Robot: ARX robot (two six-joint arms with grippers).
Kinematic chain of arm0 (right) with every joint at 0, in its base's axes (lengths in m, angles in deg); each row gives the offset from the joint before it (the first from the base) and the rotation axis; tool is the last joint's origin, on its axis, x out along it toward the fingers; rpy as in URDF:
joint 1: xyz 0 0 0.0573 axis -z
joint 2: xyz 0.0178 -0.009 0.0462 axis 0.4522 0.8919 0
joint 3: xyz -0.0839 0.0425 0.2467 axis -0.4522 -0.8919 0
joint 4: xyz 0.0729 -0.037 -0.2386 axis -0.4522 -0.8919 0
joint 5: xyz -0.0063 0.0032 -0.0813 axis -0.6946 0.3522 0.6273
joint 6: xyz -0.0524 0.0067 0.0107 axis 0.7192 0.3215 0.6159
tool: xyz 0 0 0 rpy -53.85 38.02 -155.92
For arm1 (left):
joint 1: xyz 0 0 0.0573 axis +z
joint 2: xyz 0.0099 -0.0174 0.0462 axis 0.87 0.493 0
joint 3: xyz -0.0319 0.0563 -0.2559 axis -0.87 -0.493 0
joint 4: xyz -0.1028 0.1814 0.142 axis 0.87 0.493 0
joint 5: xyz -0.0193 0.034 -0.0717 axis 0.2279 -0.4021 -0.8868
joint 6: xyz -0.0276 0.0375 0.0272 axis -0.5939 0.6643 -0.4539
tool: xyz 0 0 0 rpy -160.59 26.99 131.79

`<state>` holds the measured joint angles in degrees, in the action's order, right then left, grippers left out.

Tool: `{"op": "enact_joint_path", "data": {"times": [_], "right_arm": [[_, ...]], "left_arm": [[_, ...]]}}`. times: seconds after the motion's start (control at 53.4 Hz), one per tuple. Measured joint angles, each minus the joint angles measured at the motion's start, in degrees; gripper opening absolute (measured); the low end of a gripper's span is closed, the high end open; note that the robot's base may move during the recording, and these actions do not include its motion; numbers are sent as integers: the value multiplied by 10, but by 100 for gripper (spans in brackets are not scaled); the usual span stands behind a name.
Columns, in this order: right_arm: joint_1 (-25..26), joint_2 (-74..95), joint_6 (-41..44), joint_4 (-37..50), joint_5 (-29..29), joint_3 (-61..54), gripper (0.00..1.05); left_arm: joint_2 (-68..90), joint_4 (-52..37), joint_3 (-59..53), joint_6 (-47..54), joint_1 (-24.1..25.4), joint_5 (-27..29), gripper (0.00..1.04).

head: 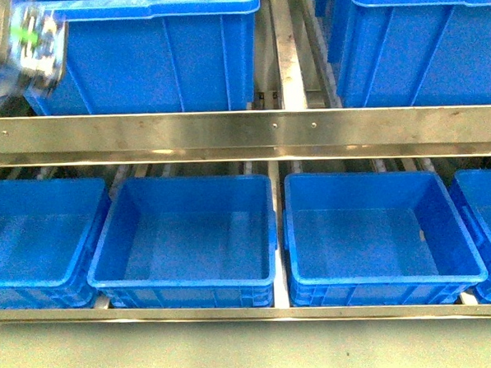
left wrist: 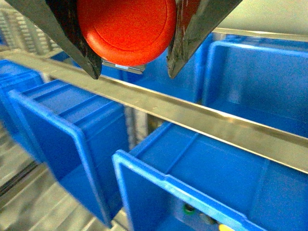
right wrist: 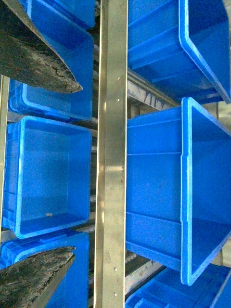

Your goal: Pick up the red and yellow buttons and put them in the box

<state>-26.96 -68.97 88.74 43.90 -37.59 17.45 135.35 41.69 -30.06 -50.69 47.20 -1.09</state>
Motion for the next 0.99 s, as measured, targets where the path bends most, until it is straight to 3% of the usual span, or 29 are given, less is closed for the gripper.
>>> {"op": "enact_joint_path", "data": {"times": [0.131, 0.244, 0.6, 0.712, 0.993], "right_arm": [[0, 0, 0, 0, 0, 0, 97], [0, 0, 0, 0, -1, 0, 97], [0, 0, 0, 0, 0, 0, 97], [0, 0, 0, 0, 0, 0, 97], [0, 0, 0, 0, 0, 0, 97]], "left_arm": [[120, -137, 74, -112, 6, -76, 33], [195, -181, 135, -153, -20, -93, 33], [441, -194, 393, -198, -162, -109, 33], [501, -183, 482, -235, -198, -153, 33], [546, -186, 534, -263, -231, -156, 33]]}}
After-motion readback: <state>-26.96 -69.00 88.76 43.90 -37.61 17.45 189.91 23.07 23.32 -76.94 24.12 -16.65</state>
